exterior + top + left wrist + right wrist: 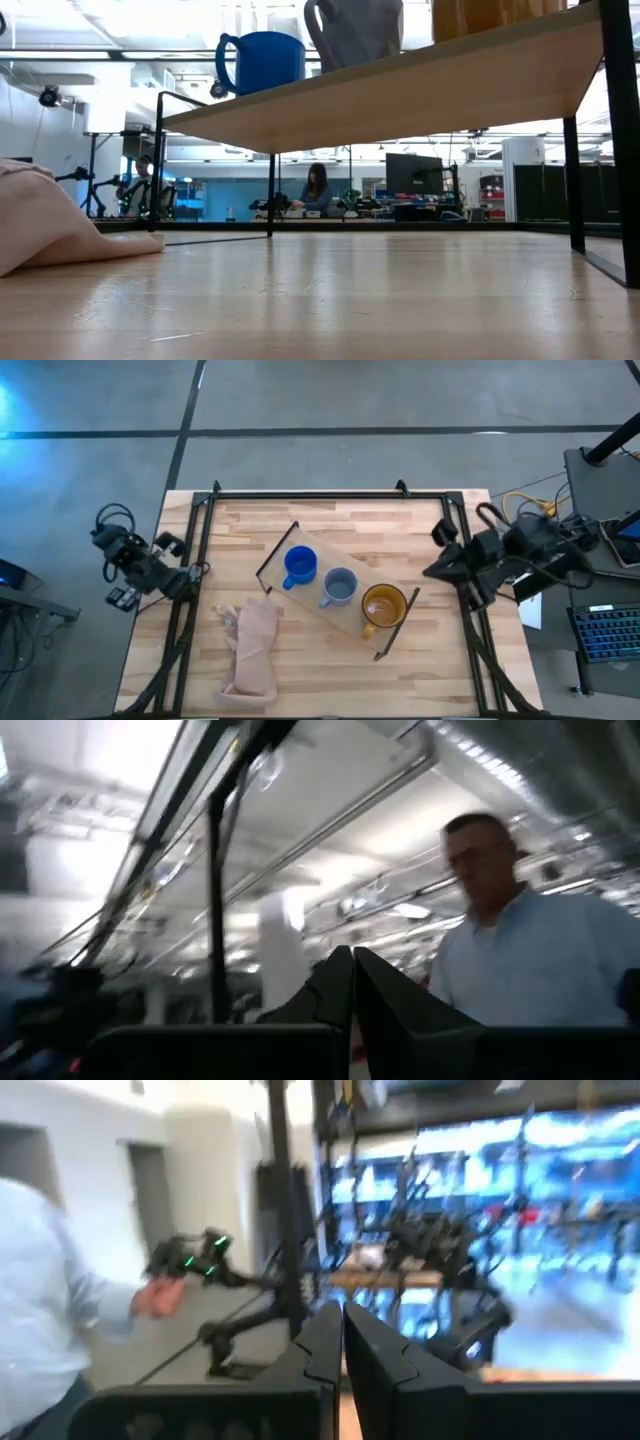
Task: Stack small to large cups/mugs on shelf
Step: Return to Home Position
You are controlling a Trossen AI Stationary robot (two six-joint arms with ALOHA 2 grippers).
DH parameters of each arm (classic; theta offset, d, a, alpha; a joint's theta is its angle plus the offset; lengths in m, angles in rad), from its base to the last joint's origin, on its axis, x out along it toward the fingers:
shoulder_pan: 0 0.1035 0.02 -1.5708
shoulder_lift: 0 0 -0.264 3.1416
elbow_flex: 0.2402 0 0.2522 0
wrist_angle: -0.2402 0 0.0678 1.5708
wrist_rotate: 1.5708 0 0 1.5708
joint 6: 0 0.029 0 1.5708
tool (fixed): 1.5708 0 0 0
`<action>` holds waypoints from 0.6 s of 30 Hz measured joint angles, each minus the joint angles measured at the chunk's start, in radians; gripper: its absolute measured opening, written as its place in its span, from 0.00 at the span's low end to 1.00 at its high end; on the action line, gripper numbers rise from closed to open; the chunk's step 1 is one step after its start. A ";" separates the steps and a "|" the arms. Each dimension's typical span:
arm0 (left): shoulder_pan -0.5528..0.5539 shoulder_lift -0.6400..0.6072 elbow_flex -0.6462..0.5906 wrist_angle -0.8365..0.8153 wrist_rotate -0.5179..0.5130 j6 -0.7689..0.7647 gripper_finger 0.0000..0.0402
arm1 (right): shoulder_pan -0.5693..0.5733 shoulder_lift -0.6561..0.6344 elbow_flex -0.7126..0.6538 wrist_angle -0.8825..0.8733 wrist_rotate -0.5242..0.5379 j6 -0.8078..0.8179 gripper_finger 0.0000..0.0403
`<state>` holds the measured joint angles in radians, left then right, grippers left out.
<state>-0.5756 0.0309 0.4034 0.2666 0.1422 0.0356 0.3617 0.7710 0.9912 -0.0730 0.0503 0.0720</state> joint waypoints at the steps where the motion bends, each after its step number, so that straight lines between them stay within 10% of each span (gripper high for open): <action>1: 0.000 0.000 0.023 -0.074 -0.047 0.003 0.00 | -0.016 -0.022 -0.027 0.030 0.000 -0.012 0.02; 11: 0.000 -0.001 0.031 -0.258 -0.507 0.049 0.00 | -0.193 -0.078 -0.221 0.201 0.020 -0.048 0.02; 18: 0.000 -0.001 -0.033 -0.218 -0.409 -0.004 0.00 | -0.358 -0.120 -0.281 0.272 -0.145 -0.024 0.02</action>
<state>-0.5758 0.0302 0.3703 0.0488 -0.2671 0.0320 0.0041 0.6511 0.7099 0.1989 -0.0943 0.0483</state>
